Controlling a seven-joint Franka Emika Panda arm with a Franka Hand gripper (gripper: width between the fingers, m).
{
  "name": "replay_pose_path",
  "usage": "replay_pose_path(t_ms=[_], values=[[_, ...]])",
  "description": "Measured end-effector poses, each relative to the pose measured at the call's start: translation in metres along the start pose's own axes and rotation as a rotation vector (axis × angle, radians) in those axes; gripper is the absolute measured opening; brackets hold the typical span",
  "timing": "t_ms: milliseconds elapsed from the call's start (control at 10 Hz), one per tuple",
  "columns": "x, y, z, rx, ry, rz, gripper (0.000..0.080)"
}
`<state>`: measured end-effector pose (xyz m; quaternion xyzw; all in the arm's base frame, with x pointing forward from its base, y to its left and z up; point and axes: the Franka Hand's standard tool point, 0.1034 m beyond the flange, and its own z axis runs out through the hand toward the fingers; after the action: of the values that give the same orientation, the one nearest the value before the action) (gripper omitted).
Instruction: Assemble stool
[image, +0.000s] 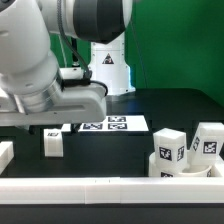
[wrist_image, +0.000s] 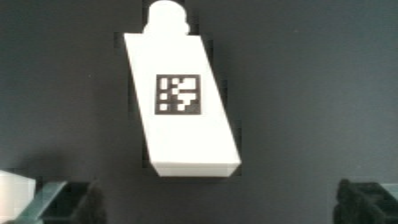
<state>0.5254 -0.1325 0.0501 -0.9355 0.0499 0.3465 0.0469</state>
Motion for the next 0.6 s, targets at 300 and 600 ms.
replay_pose_path(t_ms=[300, 600], values=[[-0.004, 0.002, 0.006, 0.004, -0.043, 0.003, 0.0648], [-0.009, 0.011, 0.02, -0.047, -0.24, 0.024, 0.0648]])
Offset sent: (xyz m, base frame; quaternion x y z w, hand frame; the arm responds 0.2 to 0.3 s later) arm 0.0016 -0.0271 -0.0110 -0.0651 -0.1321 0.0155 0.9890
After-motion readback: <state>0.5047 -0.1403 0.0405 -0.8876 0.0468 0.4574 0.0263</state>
